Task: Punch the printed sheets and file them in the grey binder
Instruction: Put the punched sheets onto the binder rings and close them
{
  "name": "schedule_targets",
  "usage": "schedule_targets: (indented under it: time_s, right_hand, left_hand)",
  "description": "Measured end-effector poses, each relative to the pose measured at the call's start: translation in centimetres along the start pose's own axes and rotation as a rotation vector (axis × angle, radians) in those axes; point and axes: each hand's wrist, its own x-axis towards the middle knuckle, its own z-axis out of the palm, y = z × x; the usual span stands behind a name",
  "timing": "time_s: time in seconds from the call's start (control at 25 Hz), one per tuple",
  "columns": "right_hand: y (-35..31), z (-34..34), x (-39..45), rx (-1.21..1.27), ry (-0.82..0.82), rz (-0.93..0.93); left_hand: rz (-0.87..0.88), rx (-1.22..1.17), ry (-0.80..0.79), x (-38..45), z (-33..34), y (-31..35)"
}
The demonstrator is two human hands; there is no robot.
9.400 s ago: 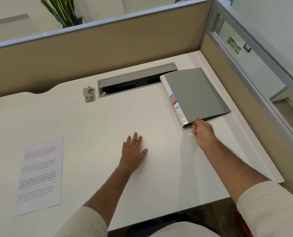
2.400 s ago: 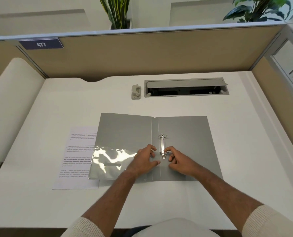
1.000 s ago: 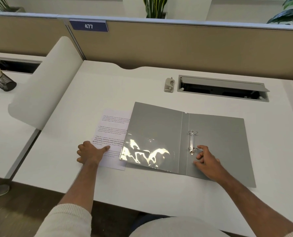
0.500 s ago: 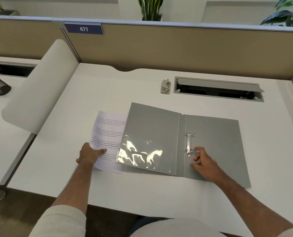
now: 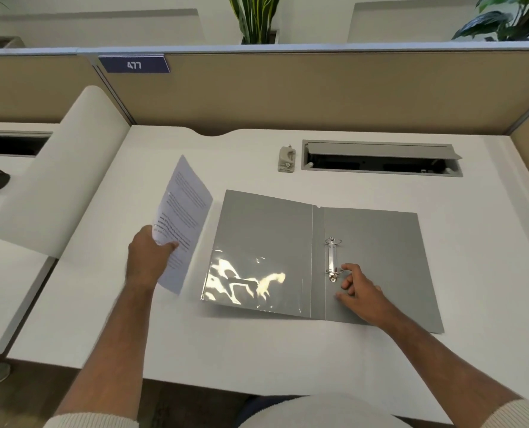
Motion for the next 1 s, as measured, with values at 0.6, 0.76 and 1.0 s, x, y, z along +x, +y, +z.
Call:
schedule_targets:
  time_s: [0.6,0.76,1.0]
  right_hand:
    - [-1.0,-2.6,-0.5,0.382,0.021,0.029]
    - [-2.1,-3.7,-0.5,0.548,0.038,0.043]
    - [-3.6,-4.7,0.2,0.868,0.014,0.105]
  left_hand:
    - [0.286,-0.363,-0.167,-7.7,1.2,15.9]
    - [0.195,-0.583,-0.453,-10.0,4.4,17.9]
    - [0.0,-0.812,-0.746,-13.3,9.3,19.5]
